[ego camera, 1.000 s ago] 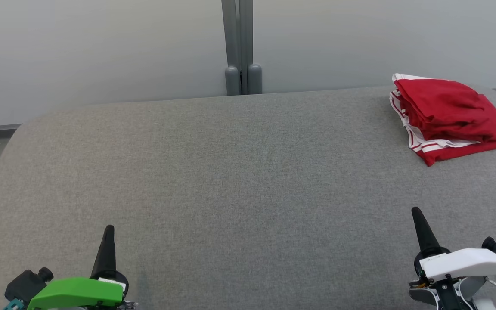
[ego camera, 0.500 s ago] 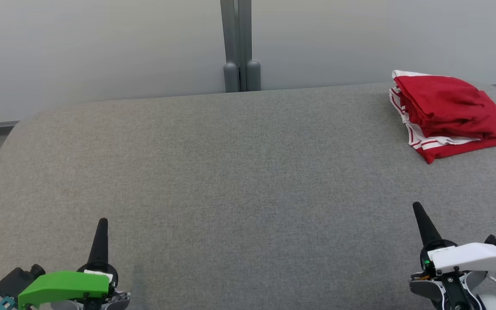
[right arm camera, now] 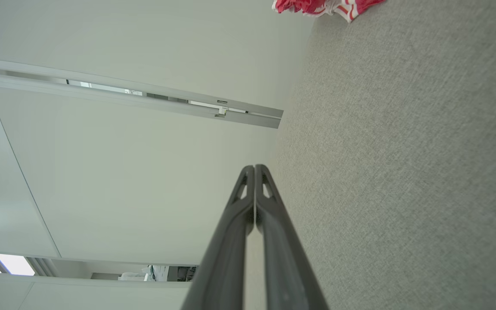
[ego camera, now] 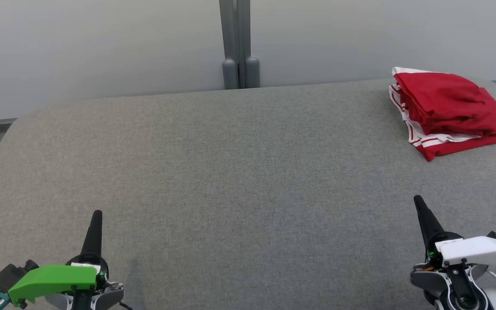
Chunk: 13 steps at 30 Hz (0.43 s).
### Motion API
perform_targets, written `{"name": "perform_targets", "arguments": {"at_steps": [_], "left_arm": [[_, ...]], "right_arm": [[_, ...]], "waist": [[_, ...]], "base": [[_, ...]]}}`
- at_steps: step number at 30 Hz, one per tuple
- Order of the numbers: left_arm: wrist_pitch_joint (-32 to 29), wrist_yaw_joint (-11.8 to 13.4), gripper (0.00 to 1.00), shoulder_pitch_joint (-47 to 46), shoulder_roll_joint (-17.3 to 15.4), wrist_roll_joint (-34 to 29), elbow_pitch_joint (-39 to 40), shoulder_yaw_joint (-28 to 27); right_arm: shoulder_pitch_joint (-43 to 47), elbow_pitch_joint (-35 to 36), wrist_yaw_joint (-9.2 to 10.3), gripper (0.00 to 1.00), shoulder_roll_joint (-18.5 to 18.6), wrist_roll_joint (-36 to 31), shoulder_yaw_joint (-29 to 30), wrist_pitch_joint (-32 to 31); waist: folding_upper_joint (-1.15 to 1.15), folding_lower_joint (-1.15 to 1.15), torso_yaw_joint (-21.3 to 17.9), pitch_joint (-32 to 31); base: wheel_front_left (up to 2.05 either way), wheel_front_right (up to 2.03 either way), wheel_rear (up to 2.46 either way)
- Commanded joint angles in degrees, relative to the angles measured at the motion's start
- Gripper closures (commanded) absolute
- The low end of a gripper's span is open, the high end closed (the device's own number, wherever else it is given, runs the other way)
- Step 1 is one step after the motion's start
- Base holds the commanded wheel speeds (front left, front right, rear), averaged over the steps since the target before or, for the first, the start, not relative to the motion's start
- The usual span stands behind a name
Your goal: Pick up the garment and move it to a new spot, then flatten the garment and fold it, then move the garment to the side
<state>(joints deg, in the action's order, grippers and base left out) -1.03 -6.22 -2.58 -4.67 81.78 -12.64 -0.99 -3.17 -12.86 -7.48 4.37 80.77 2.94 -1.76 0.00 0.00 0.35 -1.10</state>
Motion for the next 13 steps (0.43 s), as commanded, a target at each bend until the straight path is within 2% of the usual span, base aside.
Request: {"name": "perform_targets", "arguments": {"at_steps": [1,13], "left_arm": [[-0.36,-0.45,1.0,-1.4,-0.35,1.26,0.06,-0.45],[-1.92,-0.86,1.0,-2.52,-0.2,6.41,-0.57,-1.76]], "right_arm": [[-1.14,-0.01,-0.03,1.0,0.04,1.41,0.32,-0.41],[-2.07,-0.54,-0.02,1.0,-0.17,6.56,1.14,-1.94]], "waist": [[0.0,0.0,-0.02,0.07],[0.0,0.0,-0.16,0.57]], "base": [[0.0,0.0,0.0],[0.0,0.0,0.0]]}}
